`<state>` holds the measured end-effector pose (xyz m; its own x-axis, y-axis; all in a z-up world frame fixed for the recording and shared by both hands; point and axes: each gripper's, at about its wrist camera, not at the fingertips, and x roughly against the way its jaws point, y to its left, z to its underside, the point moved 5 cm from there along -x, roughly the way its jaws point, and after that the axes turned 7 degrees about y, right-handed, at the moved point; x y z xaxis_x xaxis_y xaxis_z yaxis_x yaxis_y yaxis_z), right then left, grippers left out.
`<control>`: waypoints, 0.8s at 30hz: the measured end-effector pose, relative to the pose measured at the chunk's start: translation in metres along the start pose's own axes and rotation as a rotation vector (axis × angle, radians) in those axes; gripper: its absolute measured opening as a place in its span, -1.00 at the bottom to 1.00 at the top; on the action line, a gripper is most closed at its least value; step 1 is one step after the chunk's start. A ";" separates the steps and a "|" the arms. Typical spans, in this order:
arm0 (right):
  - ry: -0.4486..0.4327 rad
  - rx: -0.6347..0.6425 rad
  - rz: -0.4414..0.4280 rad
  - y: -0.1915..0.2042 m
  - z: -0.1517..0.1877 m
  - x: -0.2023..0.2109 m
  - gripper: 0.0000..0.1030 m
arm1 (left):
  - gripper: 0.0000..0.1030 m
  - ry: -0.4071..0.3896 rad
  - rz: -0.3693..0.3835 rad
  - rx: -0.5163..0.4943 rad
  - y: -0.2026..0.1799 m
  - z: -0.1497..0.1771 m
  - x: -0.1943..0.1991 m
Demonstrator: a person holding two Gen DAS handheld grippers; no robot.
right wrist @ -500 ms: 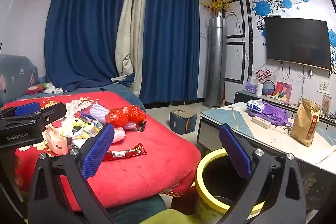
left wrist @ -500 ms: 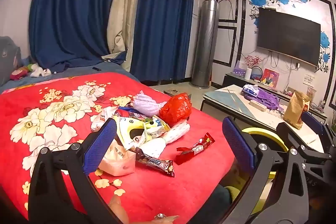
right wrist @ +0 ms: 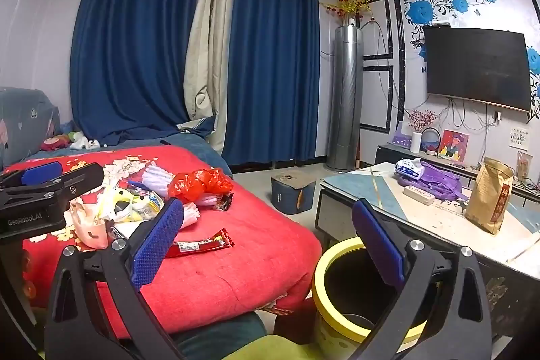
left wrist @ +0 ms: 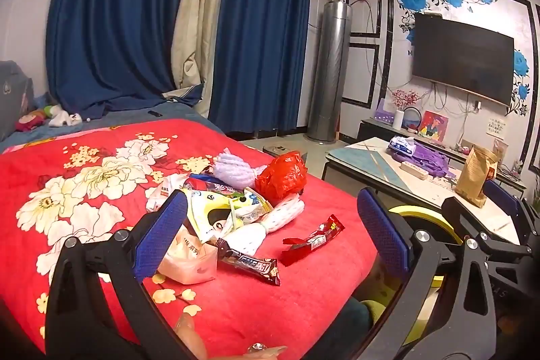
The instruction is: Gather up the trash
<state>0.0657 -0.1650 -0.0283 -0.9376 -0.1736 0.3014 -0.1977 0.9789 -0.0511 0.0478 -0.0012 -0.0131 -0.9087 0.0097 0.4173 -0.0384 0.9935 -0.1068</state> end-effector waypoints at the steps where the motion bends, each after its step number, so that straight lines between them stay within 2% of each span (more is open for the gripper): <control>1: 0.000 0.000 0.002 0.000 0.000 0.000 0.88 | 0.79 -0.004 0.000 0.000 -0.001 0.000 0.003; 24: 0.005 -0.002 0.001 -0.006 0.002 0.001 0.88 | 0.79 -0.009 0.000 -0.001 -0.001 -0.004 0.005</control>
<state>0.0651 -0.1713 -0.0295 -0.9362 -0.1720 0.3066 -0.1961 0.9793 -0.0495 0.0446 -0.0017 -0.0072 -0.9125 0.0085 0.4089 -0.0381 0.9937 -0.1056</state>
